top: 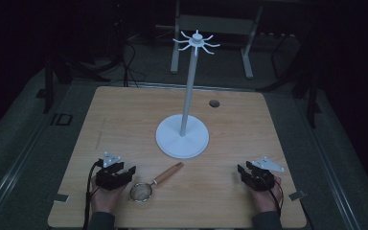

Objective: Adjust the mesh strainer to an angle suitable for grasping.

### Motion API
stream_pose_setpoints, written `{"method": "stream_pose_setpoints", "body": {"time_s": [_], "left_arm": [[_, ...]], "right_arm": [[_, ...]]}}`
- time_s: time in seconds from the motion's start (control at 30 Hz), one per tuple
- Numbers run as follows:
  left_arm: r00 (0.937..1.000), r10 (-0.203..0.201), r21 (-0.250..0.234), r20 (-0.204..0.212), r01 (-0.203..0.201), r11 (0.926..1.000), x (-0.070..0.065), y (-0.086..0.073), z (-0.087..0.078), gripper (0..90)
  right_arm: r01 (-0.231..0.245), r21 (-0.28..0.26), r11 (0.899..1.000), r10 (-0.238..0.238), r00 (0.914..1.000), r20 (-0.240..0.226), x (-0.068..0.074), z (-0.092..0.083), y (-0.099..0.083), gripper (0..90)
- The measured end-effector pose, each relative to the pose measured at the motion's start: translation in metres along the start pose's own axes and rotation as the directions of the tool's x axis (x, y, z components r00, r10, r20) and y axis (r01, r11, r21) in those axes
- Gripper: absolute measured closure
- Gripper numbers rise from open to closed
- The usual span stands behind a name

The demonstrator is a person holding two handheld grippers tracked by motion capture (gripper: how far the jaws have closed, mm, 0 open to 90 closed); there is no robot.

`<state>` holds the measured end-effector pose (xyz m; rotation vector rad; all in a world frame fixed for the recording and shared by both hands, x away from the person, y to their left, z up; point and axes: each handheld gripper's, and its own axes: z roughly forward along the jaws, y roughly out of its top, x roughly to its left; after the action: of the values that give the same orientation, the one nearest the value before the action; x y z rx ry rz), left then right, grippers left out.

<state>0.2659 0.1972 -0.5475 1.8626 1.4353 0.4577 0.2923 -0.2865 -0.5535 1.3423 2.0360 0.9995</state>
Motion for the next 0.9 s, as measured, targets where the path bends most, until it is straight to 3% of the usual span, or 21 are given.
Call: {"method": "stream_pose_setpoints", "body": {"time_s": [0.43,0.9], "left_arm": [[1.0000,-0.005,-0.006,0.000,0.005,1.0000,0.000,-0.001,-0.002,47.0],[1.0000,0.005,-0.013,0.005,-0.004,0.9999,-0.001,0.001,-0.006,47.0]], "right_arm": [[0.003,0.017,1.000,-0.002,0.9998,-0.020,-0.003,-0.002,-0.005,55.7],[0.008,0.011,1.000,-0.008,0.9999,-0.011,-0.004,-0.001,-0.010,55.7]]}}
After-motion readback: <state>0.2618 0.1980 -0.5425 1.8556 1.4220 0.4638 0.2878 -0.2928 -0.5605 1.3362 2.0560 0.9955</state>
